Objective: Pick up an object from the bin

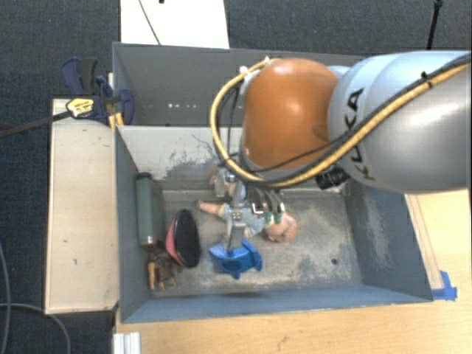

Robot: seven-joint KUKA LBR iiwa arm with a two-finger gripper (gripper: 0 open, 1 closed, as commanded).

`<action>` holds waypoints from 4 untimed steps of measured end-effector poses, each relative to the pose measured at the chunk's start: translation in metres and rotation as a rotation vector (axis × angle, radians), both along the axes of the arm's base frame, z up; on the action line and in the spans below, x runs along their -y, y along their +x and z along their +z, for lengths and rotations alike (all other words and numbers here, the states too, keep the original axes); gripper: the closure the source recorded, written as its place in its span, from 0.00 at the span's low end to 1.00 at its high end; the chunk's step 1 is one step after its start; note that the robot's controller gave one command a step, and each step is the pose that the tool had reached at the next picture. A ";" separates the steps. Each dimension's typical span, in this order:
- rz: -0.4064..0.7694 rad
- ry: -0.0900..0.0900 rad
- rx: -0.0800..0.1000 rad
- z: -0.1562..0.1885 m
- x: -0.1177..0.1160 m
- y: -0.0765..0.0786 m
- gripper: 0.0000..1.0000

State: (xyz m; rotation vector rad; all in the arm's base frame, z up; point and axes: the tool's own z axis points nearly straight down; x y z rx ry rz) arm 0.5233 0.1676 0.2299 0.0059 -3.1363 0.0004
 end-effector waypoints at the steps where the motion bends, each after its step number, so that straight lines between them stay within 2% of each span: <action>1: -0.006 0.002 0.008 0.005 0.001 0.002 0.00; 2: 0.117 0.002 0.010 -0.050 0.018 -0.013 0.00; 3: 0.334 0.002 0.012 -0.131 0.040 -0.031 0.00; 4: 0.193 0.002 0.005 -0.160 0.045 -0.016 0.00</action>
Offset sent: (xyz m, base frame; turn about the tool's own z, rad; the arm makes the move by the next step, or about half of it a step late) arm -0.0423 -0.0514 -0.1599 -0.3509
